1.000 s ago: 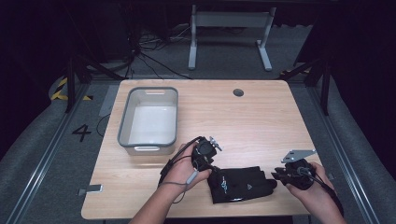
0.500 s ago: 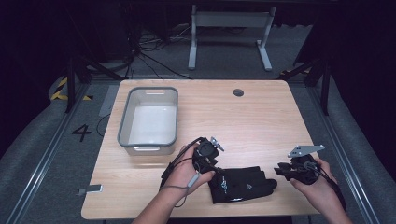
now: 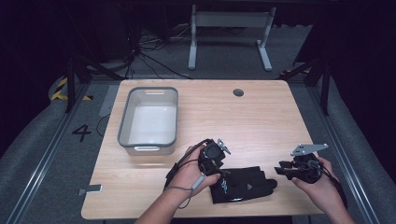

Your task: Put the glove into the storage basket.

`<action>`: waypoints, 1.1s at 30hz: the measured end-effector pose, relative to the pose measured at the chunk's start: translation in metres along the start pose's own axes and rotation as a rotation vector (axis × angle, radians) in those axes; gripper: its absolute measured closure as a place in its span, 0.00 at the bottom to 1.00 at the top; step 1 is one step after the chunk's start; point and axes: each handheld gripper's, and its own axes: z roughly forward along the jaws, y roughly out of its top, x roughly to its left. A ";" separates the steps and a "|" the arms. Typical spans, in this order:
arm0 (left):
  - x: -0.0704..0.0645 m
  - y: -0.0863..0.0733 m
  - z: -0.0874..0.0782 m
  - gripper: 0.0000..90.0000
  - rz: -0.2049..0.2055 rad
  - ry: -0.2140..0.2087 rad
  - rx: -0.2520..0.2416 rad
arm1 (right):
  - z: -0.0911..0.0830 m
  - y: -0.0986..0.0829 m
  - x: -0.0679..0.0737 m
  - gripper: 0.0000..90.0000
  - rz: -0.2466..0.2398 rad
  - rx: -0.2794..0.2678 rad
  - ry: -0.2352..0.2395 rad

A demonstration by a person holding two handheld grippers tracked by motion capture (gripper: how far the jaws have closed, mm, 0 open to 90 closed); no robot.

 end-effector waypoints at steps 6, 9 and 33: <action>-0.006 0.006 0.009 0.63 0.030 -0.012 0.012 | -0.002 -0.001 -0.003 0.71 0.013 -0.005 0.001; -0.009 0.010 0.014 0.63 0.042 -0.021 0.023 | -0.001 -0.001 -0.005 0.71 0.013 -0.009 0.003; -0.018 0.027 0.079 0.47 0.175 -0.051 0.089 | 0.001 -0.003 -0.008 0.69 0.013 -0.001 0.038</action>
